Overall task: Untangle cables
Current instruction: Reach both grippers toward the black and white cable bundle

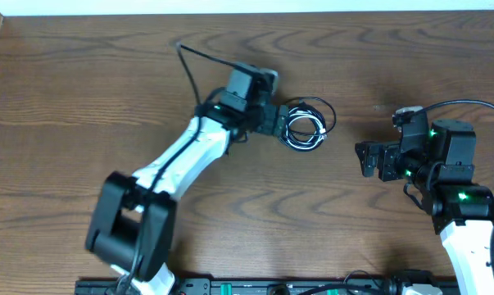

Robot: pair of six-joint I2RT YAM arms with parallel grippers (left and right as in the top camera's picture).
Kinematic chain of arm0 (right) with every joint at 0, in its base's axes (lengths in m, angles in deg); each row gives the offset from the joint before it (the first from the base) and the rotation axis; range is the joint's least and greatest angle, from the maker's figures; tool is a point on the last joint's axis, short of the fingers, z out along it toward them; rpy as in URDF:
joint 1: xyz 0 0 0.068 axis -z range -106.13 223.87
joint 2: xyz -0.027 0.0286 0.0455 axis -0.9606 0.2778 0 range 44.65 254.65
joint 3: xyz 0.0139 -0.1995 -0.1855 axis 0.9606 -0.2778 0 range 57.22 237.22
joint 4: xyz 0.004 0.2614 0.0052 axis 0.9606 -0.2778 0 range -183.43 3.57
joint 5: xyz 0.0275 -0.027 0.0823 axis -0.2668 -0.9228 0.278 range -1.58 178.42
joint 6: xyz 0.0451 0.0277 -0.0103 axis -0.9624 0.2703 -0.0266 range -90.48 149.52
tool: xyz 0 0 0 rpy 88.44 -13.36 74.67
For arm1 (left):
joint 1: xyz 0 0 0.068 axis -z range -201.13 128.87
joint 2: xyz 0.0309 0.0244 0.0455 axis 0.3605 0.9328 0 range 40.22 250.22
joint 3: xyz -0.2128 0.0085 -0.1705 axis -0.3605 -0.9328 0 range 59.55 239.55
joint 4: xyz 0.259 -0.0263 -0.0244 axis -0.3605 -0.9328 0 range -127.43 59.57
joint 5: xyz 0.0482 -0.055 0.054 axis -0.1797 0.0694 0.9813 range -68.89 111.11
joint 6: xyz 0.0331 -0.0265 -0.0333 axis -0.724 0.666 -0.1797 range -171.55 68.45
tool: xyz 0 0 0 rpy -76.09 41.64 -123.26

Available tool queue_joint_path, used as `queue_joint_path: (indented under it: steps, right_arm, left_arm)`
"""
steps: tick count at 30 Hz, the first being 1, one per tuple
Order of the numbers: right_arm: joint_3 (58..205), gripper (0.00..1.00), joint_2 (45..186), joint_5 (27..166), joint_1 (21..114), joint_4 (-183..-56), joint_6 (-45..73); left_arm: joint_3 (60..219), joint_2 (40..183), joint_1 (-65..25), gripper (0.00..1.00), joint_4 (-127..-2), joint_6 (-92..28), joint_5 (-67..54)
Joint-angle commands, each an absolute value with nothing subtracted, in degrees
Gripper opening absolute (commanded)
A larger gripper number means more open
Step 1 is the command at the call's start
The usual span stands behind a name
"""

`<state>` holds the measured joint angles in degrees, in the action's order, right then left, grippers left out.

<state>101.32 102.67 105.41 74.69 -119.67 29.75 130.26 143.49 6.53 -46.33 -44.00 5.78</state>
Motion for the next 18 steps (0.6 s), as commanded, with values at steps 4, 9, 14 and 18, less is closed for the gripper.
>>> queue_joint_path:
  steps: [4,9,14,18]
  right_arm:
    - [102.3,0.99,102.4,106.0,74.4,-119.6,29.1]
    - [102.3,0.99,102.4,106.0,74.3,-119.6,29.1]
    - [102.3,0.99,102.4,106.0,74.4,-119.6,29.1]
    - [102.3,0.99,102.6,106.1,74.3,-119.6,28.4]
  left_arm:
    - [130.9,150.5,9.6,0.93,-38.7,-43.7,5.1]
    - [130.9,155.0,10.9,0.73,-38.7,-43.7,5.1]
    - [130.9,154.8,10.9,0.11,-42.7,-43.7,5.0]
    - [130.9,145.1,10.9,0.07,-48.9,-42.1,4.8]
